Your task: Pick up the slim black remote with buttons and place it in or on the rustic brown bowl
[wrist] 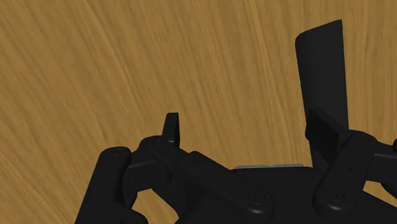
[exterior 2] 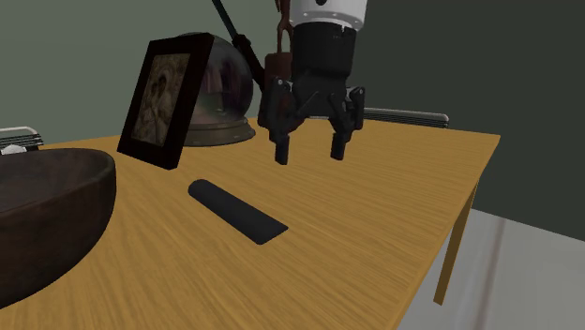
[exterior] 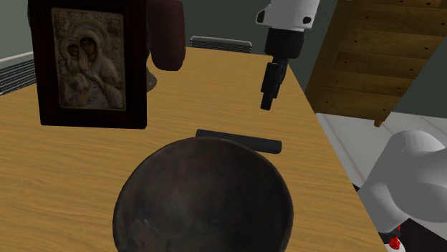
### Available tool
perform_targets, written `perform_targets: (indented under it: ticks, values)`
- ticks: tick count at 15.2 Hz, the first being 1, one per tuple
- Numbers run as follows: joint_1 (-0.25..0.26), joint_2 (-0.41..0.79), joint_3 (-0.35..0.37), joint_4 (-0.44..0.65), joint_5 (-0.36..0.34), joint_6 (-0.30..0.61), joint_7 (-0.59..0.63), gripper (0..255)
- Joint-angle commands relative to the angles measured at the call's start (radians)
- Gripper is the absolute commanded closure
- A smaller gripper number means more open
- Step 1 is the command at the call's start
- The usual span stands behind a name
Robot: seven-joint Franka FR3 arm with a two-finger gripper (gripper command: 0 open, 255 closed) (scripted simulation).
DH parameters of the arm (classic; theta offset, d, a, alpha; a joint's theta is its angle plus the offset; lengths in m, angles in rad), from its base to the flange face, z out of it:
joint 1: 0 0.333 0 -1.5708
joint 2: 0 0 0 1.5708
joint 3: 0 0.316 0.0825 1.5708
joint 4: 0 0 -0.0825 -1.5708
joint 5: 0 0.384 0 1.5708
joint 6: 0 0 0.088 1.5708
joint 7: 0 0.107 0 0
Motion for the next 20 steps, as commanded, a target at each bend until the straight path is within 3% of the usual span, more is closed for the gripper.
perform_targets:
  ticks: [1, 6, 14, 20]
  values:
    - [0.032, 0.025, 0.044, 0.013, 0.017, 0.017, 0.007, 0]
    - [0.098, 0.094, 0.135, 0.054, 0.038, 0.054, 0.003, 0]
    - [0.108, 0.096, 0.156, -0.046, 0.053, 0.155, -0.001, 0]
    - [0.108, 0.096, 0.156, -0.046, 0.053, 0.155, -0.001, 0]
